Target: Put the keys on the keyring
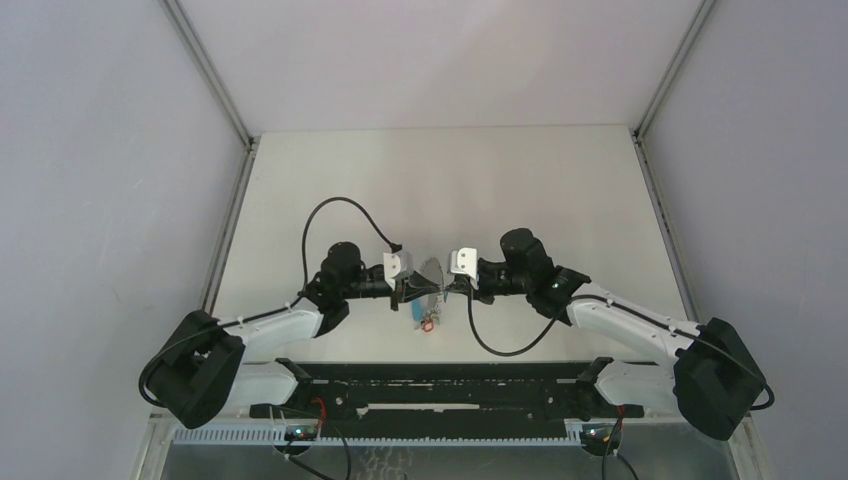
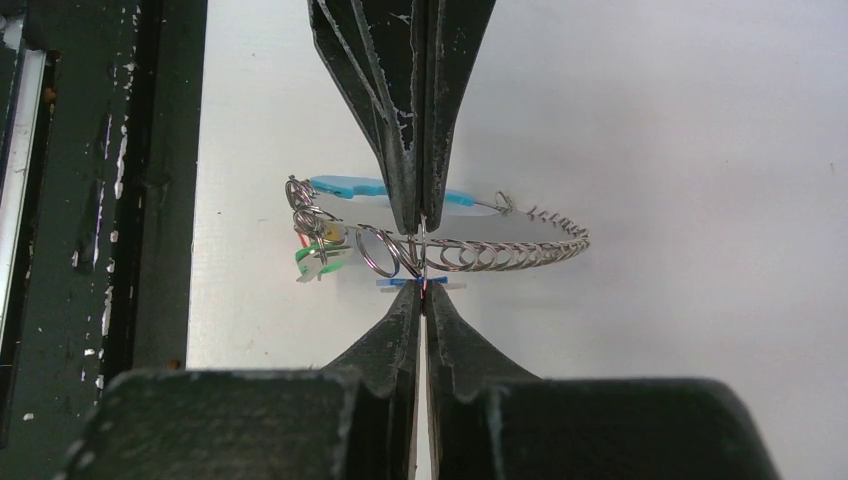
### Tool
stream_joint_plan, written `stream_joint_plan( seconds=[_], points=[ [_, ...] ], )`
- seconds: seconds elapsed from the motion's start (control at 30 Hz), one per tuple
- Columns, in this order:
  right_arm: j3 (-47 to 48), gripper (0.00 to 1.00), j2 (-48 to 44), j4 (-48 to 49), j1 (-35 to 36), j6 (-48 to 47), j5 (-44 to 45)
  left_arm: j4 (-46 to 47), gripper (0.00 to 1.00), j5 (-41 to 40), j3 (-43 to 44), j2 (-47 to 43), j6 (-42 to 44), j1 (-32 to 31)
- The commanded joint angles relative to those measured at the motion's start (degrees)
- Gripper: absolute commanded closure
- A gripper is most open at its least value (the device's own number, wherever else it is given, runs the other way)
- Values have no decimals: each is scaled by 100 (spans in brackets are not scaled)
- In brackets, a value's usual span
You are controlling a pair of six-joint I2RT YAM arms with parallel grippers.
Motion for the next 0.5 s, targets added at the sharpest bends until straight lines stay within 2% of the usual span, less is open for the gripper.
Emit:
stream_joint_plan(
  seconds=[0.0, 0.47],
  points=[
    [-12, 100, -137, 125, 37, -104, -66, 253, 100, 75, 1, -32, -17, 35],
    [-18, 100, -119, 12, 79, -116, -43, 251, 100, -118, -62, -157, 22, 30]
  ],
)
